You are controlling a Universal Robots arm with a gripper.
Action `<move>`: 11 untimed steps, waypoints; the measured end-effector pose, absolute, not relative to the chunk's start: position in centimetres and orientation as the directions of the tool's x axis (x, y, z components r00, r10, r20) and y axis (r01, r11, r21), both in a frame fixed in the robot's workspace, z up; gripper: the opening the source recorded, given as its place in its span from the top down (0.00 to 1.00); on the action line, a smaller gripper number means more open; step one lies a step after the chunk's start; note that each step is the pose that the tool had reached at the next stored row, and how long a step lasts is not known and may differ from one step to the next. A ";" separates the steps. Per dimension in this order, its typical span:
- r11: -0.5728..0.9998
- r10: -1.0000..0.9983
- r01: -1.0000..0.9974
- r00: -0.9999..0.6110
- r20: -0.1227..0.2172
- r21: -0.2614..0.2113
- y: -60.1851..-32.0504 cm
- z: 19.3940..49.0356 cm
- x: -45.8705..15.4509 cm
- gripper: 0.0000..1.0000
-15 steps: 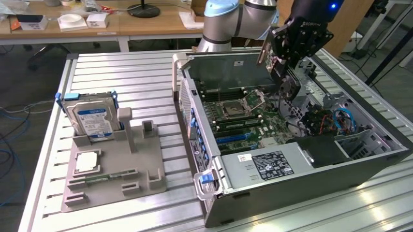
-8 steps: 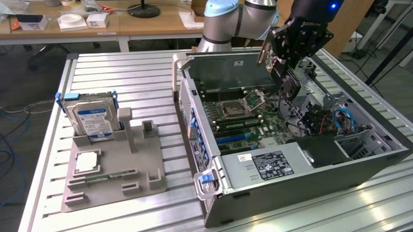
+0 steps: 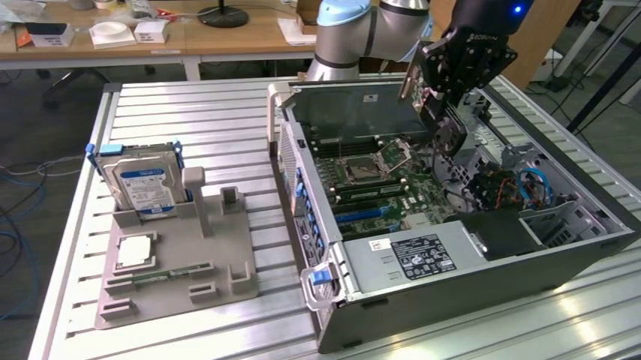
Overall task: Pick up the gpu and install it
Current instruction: 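Insert the gpu into the slot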
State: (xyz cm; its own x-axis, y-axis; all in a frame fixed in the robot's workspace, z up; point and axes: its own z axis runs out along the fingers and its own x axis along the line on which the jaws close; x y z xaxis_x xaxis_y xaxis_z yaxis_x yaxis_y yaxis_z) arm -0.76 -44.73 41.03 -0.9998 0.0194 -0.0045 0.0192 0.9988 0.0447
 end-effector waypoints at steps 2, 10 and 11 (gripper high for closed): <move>0.999 0.015 0.015 -1.000 -0.004 0.045 -44.7 41.0 -0.8 0.74; 0.998 -0.039 -0.039 -0.999 -0.004 0.045 -44.7 41.0 -0.7 0.74; 0.998 -0.052 -0.052 -0.999 -0.004 0.045 -44.7 41.0 -0.7 0.74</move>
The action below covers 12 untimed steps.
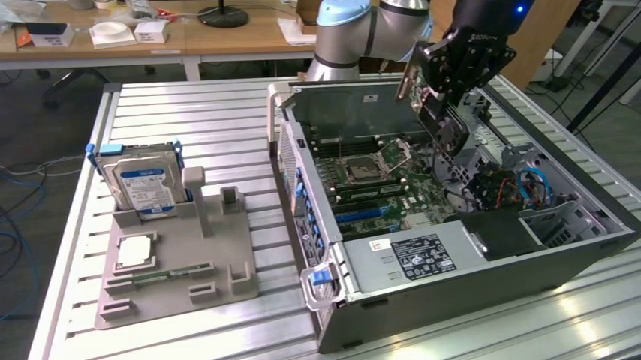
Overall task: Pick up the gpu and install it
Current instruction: 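Insert the gpu into the slot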
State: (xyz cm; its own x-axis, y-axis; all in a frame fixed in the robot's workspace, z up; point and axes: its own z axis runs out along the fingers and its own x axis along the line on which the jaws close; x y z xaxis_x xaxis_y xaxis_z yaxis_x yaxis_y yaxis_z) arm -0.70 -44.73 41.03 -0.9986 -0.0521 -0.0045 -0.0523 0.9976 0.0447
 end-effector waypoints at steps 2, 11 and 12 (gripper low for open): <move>0.996 -0.075 -0.075 -0.997 -0.005 0.045 -44.7 41.0 -0.7 0.74; 0.986 -0.158 -0.158 -0.987 -0.004 0.045 -44.7 41.0 -0.6 0.74; 0.985 -0.166 -0.166 -0.986 -0.004 0.045 -44.7 41.0 -0.6 0.74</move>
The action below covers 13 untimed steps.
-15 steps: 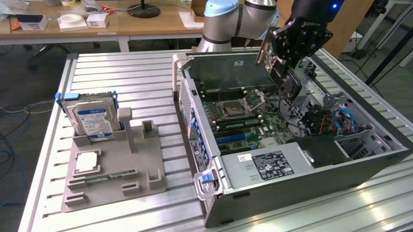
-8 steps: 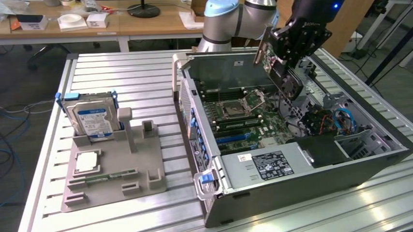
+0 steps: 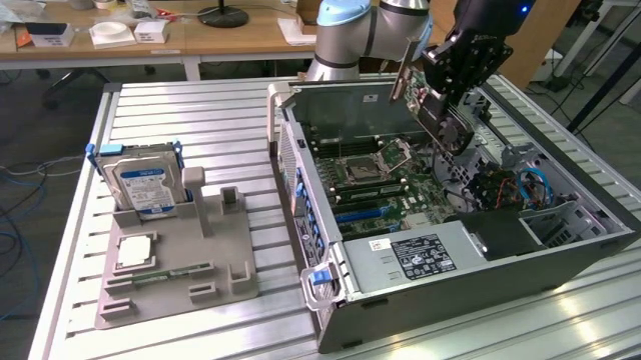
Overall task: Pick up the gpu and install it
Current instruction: 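Insert the gpu into the slot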
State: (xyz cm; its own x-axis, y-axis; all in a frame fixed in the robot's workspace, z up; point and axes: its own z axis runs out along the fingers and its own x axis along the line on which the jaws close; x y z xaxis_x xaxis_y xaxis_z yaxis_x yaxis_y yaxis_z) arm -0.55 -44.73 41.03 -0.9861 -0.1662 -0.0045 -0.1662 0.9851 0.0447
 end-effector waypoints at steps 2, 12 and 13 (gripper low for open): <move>0.982 -0.183 -0.183 -0.983 -0.004 0.045 -44.7 41.0 -0.5 0.74; 0.956 -0.291 -0.291 -0.957 -0.005 0.045 -44.7 41.0 -0.5 0.74; 0.952 -0.304 -0.304 -0.953 -0.005 0.045 -44.7 41.0 -0.5 0.74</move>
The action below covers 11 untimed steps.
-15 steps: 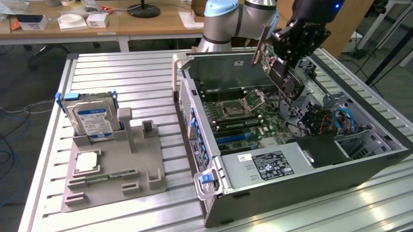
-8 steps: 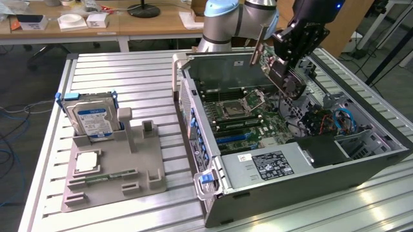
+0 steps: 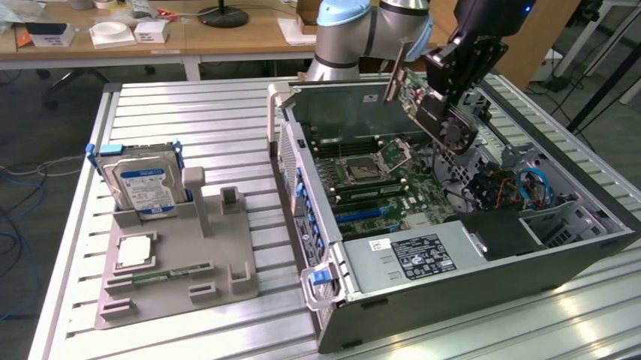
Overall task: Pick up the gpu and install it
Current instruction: 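Insert the gpu into the slot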
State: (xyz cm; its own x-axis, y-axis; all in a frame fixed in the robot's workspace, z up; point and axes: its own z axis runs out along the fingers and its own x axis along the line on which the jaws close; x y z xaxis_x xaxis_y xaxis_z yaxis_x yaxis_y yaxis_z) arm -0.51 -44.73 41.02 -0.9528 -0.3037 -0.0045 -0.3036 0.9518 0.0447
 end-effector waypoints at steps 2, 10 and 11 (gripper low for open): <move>0.943 -0.329 -0.329 -0.944 -0.004 0.045 -44.7 41.0 -0.5 0.74; 0.905 -0.422 -0.422 -0.906 -0.004 0.045 -44.7 41.0 -0.5 0.74; 0.900 -0.433 -0.433 -0.901 -0.004 0.045 -44.7 41.0 -0.5 0.74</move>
State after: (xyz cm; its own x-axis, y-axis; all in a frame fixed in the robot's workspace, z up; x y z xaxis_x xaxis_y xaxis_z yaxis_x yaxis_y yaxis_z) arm -0.47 -44.73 41.02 -0.9014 -0.4329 -0.0045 -0.4327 0.9004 0.0447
